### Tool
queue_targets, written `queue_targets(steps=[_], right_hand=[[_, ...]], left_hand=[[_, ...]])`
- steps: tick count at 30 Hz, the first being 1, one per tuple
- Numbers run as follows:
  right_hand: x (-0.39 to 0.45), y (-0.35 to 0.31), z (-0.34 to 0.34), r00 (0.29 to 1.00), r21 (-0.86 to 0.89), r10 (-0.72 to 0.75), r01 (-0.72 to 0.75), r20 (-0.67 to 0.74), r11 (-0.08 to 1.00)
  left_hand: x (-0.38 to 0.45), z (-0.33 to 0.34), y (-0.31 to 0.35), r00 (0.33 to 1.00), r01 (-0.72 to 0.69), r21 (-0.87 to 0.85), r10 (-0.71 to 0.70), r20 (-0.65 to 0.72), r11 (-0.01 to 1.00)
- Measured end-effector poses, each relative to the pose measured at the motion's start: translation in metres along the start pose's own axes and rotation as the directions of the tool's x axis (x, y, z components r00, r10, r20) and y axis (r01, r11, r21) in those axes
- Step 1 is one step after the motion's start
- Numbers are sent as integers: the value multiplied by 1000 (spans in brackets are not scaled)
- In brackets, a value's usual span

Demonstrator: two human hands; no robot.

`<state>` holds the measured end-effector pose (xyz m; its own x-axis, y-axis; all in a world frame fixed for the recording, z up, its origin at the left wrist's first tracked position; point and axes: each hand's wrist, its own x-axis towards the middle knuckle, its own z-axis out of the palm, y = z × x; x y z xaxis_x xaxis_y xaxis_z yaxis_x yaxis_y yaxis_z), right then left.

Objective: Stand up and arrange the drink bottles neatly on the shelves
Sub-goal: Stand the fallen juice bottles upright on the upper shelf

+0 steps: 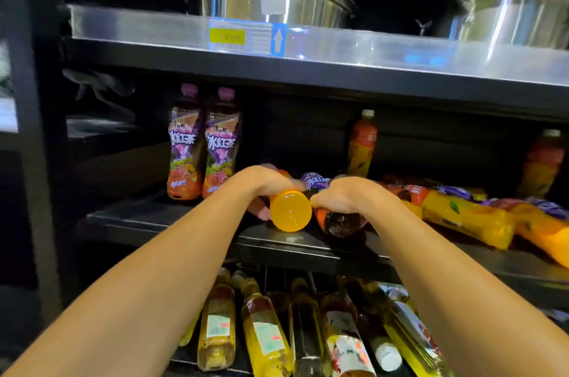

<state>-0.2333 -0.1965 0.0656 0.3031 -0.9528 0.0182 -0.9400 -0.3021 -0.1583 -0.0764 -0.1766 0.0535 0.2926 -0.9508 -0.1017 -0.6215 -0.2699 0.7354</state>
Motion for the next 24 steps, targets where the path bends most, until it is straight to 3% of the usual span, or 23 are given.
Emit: queue_targets(steps=[2, 5, 8, 10, 12, 13, 15, 18, 24], right_hand=[[-1, 9, 4, 997, 76, -11, 17, -78, 997], [-8, 23, 9, 988, 225, -14, 49, -154, 973], [-15, 32, 18, 968, 460, -1, 121, -251, 879], [-15, 33, 29, 969, 692, -2, 177, -245, 699], [-12, 34, 38, 984, 892, -84, 179, -159, 415], [-11, 34, 41, 979, 935, -144, 185, -148, 301], [-11, 33, 44, 949, 946, -233, 258, -211, 195], [-10, 33, 49, 905, 887, -278, 391, -321, 248], [0, 27, 45, 872, 534, -249, 460, -422, 709]], left_hand=[[-3, 0, 1, 1000, -14, -38, 14, 0, 999], [-17, 2, -7, 992, -83, -161, 66, -107, 983], [-30, 5, -22, 976, -164, -369, 98, -193, 915], [-35, 10, -30, 969, -213, -509, 113, -220, 834], [-41, 17, -34, 955, -275, -581, 146, -260, 766], [-46, 19, -35, 941, -323, -588, 185, -283, 742], [-52, 20, -37, 898, -433, -555, 290, -330, 710], [-58, 21, -41, 813, -568, -405, 414, -408, 716], [-54, 26, -47, 748, -608, -184, 479, -460, 773]])
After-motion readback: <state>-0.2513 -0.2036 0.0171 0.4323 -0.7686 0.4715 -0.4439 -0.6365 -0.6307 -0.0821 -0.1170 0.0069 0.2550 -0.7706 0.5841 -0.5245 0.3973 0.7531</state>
